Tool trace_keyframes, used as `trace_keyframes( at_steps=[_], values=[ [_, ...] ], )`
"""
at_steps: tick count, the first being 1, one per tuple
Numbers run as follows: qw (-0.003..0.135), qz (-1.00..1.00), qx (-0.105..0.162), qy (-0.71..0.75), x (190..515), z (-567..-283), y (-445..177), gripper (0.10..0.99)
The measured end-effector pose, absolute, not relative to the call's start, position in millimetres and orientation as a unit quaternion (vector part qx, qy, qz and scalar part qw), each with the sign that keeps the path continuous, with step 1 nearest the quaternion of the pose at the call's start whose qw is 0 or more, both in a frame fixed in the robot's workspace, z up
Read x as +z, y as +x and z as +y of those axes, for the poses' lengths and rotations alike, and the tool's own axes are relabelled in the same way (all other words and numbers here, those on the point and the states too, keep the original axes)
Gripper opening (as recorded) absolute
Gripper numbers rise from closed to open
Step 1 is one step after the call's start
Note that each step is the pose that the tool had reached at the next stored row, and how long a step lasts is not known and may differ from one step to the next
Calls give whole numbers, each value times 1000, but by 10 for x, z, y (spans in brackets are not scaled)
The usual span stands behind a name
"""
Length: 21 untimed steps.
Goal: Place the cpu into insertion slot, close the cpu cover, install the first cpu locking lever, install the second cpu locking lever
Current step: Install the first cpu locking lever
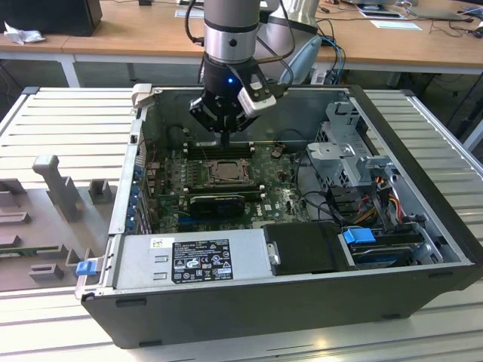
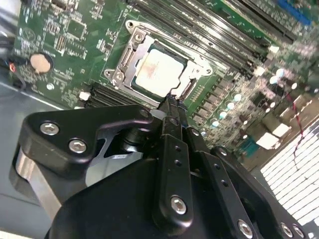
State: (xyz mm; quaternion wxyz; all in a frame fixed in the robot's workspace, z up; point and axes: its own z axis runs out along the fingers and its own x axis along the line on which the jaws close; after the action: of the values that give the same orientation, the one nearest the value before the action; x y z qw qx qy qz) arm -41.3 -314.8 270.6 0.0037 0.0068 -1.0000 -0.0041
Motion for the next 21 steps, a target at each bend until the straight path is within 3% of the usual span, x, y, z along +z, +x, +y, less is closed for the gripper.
trace_keyframes(
  at_steps=[8, 15, 21],
  values=[
    [-9, -1000, -4, 7, 2667, -3147, -729, 106],
    [-9, -1000, -13, 10, 2597, -3129, -1025, 106],
    [-9, -1000, -20, 12, 2569, -2882, -1069, 106]
  ],
)
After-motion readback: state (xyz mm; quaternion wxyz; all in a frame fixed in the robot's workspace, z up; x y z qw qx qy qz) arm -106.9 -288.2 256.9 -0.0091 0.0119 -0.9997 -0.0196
